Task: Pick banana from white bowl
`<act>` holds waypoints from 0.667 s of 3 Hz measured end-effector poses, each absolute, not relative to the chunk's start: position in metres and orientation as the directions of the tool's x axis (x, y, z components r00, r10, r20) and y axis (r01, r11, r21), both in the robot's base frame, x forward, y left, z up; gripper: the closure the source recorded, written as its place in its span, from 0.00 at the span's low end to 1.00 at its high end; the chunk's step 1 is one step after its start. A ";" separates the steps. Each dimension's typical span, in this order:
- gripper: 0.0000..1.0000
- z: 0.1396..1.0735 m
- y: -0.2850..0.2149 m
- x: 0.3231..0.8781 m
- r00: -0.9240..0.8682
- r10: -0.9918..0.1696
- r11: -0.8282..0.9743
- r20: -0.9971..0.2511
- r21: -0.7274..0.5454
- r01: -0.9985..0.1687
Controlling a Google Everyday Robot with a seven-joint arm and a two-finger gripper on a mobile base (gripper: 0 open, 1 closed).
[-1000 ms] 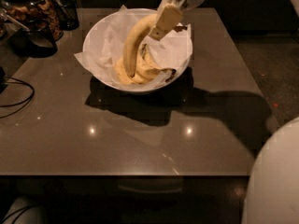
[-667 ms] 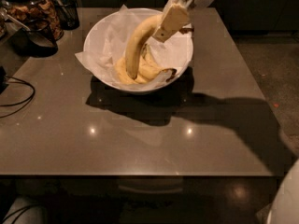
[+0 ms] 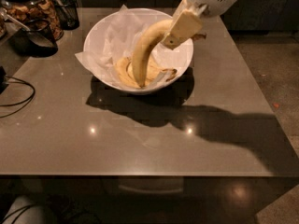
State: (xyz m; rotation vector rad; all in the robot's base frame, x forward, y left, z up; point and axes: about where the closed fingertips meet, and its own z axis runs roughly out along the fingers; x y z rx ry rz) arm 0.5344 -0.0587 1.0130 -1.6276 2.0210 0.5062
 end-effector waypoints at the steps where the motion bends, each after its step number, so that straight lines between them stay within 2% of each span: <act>1: 1.00 1.021 -0.061 0.515 -0.210 -0.788 0.258 -0.578 -0.001 -0.966; 2: 1.00 1.032 -0.069 0.484 -0.269 -0.767 0.332 -0.583 0.000 -0.943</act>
Offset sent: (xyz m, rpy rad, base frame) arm -0.0944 -0.0273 0.0266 -0.0015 0.0338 -0.2169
